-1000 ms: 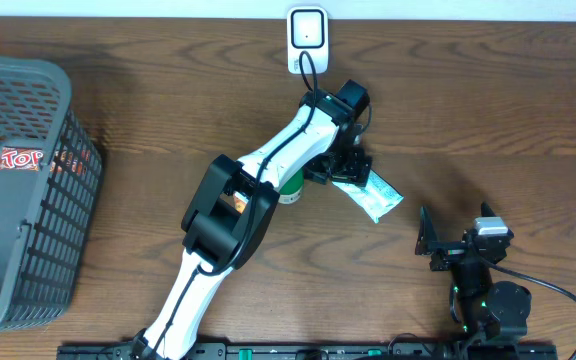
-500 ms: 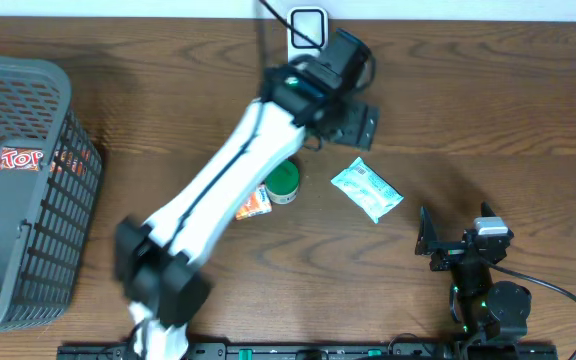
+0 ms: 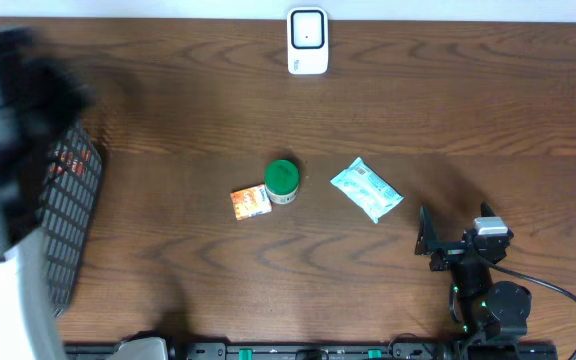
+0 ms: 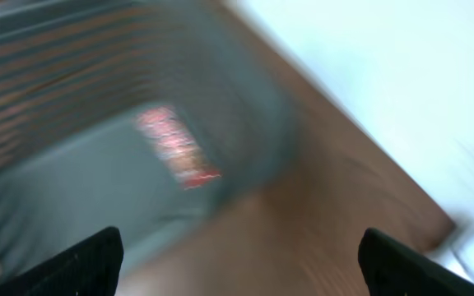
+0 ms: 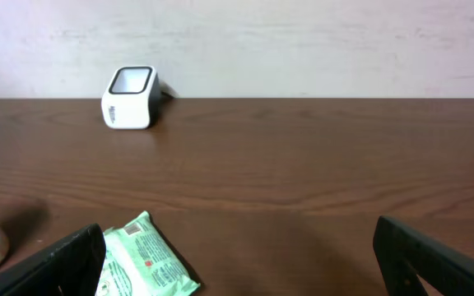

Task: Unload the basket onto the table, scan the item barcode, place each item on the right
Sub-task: 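Move the left gripper back toward the basket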

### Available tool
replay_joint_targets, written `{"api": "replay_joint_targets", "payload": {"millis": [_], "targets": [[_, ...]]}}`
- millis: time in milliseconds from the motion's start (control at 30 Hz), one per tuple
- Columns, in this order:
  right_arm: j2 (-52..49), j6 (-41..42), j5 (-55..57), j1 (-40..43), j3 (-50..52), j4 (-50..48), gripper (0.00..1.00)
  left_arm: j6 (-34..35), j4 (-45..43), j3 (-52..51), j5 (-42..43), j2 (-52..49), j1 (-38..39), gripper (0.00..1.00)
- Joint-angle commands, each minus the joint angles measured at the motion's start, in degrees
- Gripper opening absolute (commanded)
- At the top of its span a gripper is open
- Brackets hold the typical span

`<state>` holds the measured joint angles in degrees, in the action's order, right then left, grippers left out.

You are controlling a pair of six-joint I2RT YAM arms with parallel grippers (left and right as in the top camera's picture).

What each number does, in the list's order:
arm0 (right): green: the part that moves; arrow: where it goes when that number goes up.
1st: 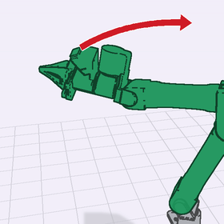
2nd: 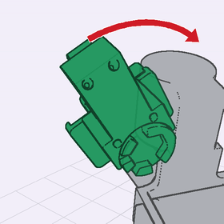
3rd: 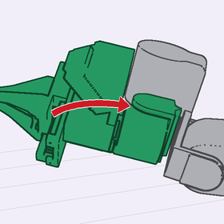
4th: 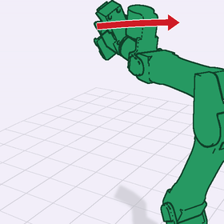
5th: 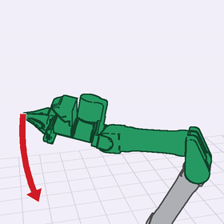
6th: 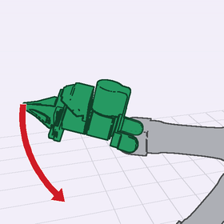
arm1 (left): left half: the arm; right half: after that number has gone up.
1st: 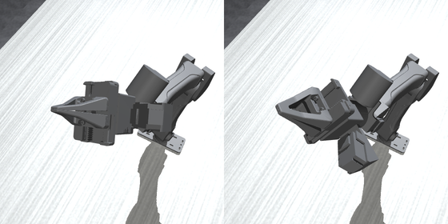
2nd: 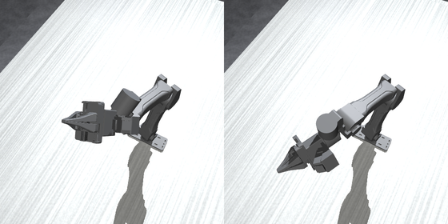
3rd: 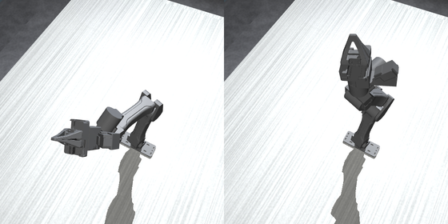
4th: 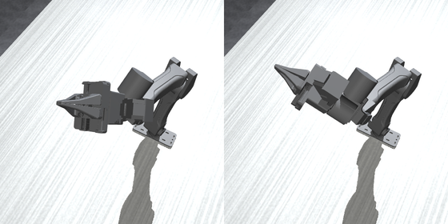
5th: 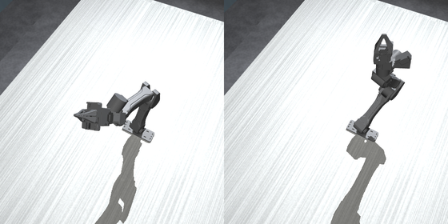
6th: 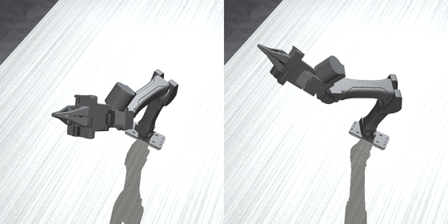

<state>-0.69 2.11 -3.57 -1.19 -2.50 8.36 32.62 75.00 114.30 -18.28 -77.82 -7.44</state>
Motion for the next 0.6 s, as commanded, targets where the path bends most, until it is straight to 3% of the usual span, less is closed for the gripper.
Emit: {"api": "replay_joint_targets", "payload": {"millis": [0,200,567], "targets": [[0.2,-0.5,0.3,0.4,0.2,0.1,0.99,11.5,4.7,0.2,-1.7,0.6,-12.5,0.91],[0.2,-0.5,0.3,0.4,0.2,0.1,0.99,11.9,5.7,-1.9,-1.7,-2.6,-20.7,0.94],[0.2,-0.5,0.3,0.4,0.2,0.1,0.99,11.9,5.0,-2.3,-1.7,-19.4,-21.6,1.00]]}}
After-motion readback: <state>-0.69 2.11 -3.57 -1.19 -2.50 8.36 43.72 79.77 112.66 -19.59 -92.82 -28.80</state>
